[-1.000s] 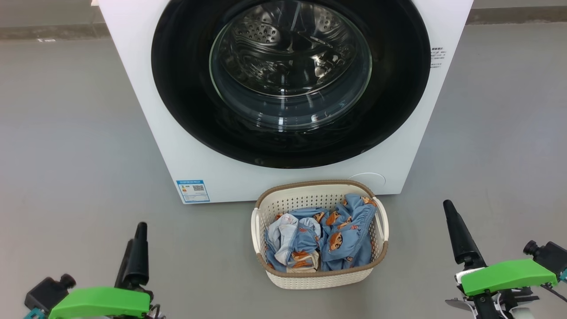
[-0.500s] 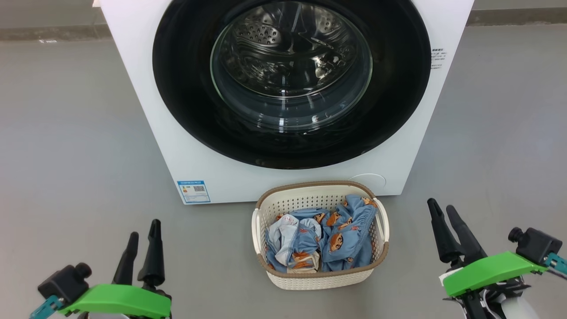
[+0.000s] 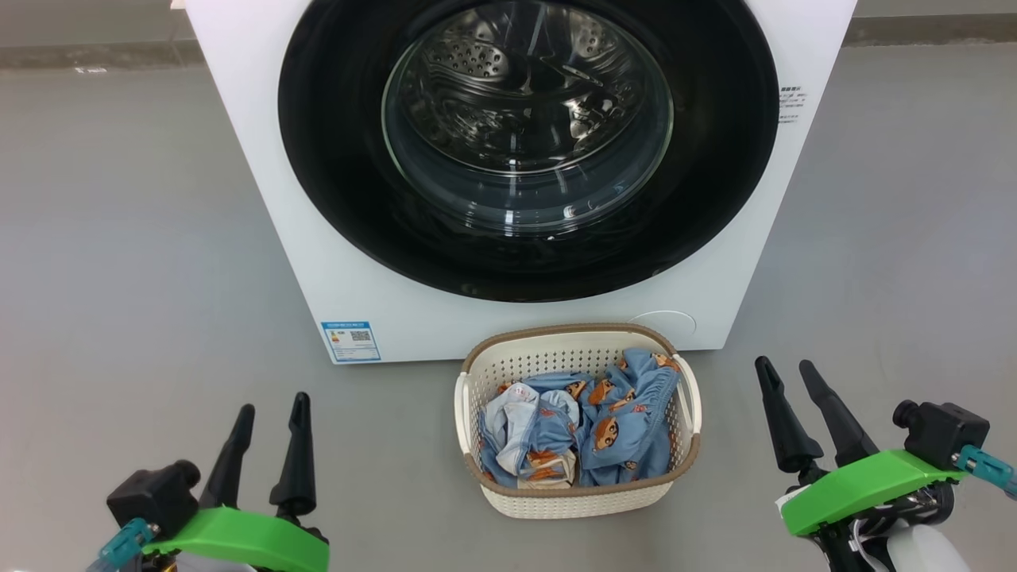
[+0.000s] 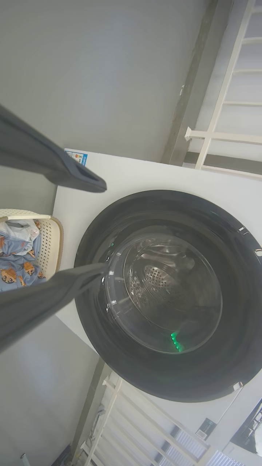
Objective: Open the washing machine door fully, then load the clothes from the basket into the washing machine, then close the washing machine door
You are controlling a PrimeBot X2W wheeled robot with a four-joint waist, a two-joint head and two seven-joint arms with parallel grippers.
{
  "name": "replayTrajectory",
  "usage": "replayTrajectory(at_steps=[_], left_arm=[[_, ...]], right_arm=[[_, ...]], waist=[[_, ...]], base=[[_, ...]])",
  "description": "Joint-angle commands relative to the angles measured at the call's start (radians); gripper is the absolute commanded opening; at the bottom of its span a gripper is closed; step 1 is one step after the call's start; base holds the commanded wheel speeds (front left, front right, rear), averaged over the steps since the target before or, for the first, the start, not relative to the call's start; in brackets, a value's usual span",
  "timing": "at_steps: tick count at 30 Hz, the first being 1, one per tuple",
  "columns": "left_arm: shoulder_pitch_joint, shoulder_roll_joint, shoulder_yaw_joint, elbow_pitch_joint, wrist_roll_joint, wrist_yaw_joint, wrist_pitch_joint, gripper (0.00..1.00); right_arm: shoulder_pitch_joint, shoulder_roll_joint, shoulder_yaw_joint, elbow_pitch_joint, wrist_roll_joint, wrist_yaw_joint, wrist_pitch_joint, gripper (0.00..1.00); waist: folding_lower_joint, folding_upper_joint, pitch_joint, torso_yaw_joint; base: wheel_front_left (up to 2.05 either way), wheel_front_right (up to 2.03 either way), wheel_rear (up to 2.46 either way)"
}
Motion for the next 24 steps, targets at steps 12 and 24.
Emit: replayTrajectory(at_steps=[12,24], left_arm=[[-0.061,0.017,0.015,-0.017,0.161,0.016,-0.049,1.0],[-0.072,0.019,0.009,-0.026,0.287,0.027,-0.084,1.0]], right_arm=[[-0.074,-0.019,0.04,0.017,-0.177,0.001,-0.05,1.0],[-0.095,-0.027,0.057,0.03,-0.311,0.002,-0.085,1.0]], waist=[[-0.0001,0.0,-0.001,0.008],[-0.0001,0.0,0.005,0.006]], base=[[0.0,0.0,0.0],[0.0,0.0,0.0]])
